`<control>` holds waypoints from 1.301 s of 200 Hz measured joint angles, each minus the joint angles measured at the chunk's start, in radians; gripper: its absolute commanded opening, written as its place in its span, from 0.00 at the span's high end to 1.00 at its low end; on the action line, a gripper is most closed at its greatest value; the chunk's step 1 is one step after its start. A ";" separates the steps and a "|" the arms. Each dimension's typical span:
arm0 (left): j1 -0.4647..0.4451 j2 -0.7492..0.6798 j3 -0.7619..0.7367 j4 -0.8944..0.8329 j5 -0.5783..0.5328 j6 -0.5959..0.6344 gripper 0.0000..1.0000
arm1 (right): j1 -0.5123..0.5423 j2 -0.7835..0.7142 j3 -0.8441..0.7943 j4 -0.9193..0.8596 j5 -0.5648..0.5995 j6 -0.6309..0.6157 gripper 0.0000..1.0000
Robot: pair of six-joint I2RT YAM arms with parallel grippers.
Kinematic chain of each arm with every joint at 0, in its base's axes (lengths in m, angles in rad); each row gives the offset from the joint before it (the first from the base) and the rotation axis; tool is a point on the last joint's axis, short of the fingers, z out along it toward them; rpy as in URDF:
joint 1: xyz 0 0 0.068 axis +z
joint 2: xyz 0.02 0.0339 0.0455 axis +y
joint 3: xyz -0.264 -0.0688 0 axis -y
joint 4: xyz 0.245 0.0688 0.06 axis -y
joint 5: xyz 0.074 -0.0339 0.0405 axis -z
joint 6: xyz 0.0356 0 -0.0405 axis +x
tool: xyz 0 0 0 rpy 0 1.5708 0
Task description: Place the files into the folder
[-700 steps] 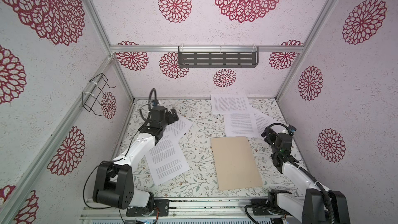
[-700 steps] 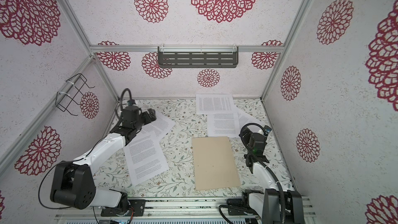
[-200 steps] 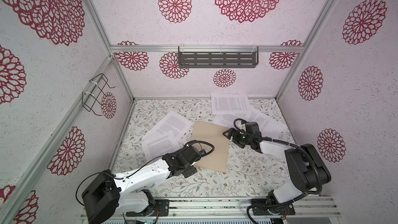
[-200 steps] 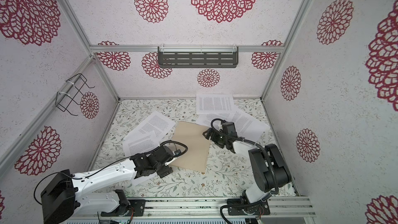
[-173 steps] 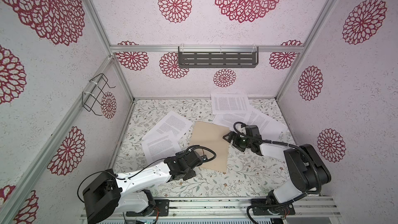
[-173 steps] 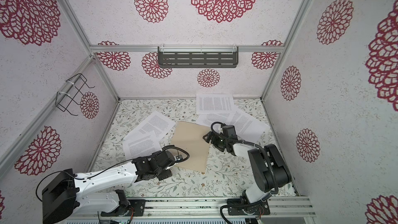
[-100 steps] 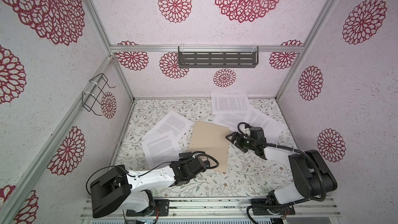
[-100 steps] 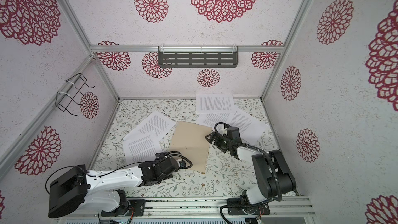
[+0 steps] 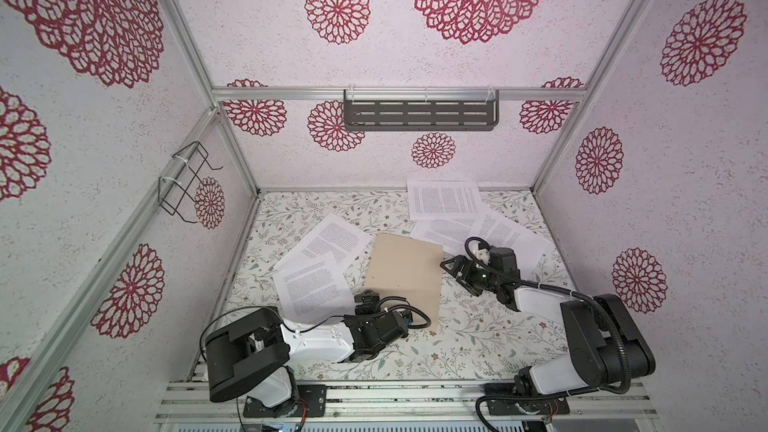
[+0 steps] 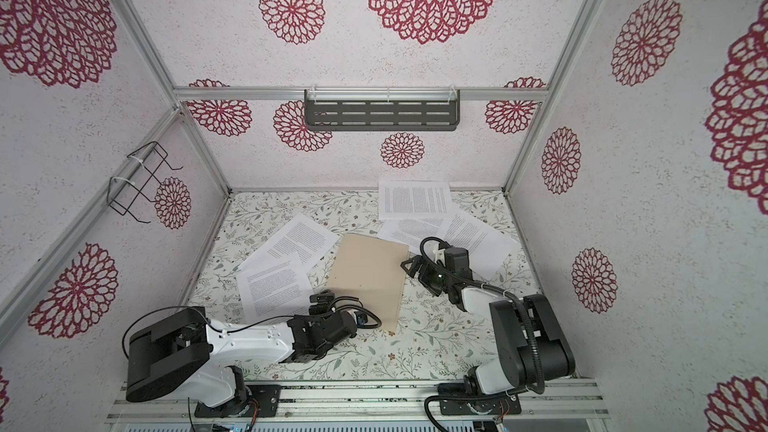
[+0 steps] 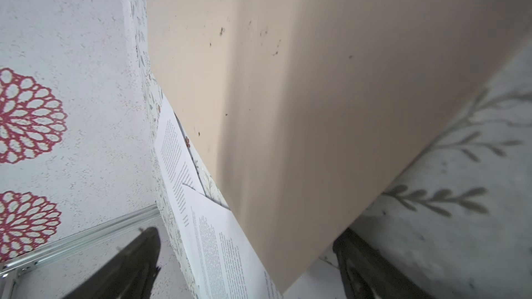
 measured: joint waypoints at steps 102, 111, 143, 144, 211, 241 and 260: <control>-0.039 0.160 0.109 0.076 -0.097 -0.081 0.79 | -0.010 -0.040 -0.004 -0.027 0.000 -0.018 0.03; -0.040 0.167 0.121 0.070 -0.098 -0.104 0.83 | -0.010 -0.053 0.005 -0.044 0.002 -0.028 0.03; -0.043 0.187 0.146 0.020 -0.101 -0.194 1.00 | -0.010 -0.109 0.049 -0.123 0.014 -0.072 0.02; -0.043 0.188 0.146 0.017 -0.101 -0.199 1.00 | -0.010 -0.112 0.051 -0.127 0.016 -0.075 0.02; -0.105 0.097 0.188 -0.115 -0.101 -0.359 1.00 | -0.010 -0.203 0.174 -0.309 0.092 -0.180 0.01; -0.107 0.007 0.208 -0.131 -0.092 -0.425 1.00 | -0.014 -0.209 0.220 -0.367 0.135 -0.204 0.01; -0.107 -0.059 0.209 -0.166 -0.085 -0.481 1.00 | -0.021 -0.219 0.234 -0.397 0.155 -0.212 0.01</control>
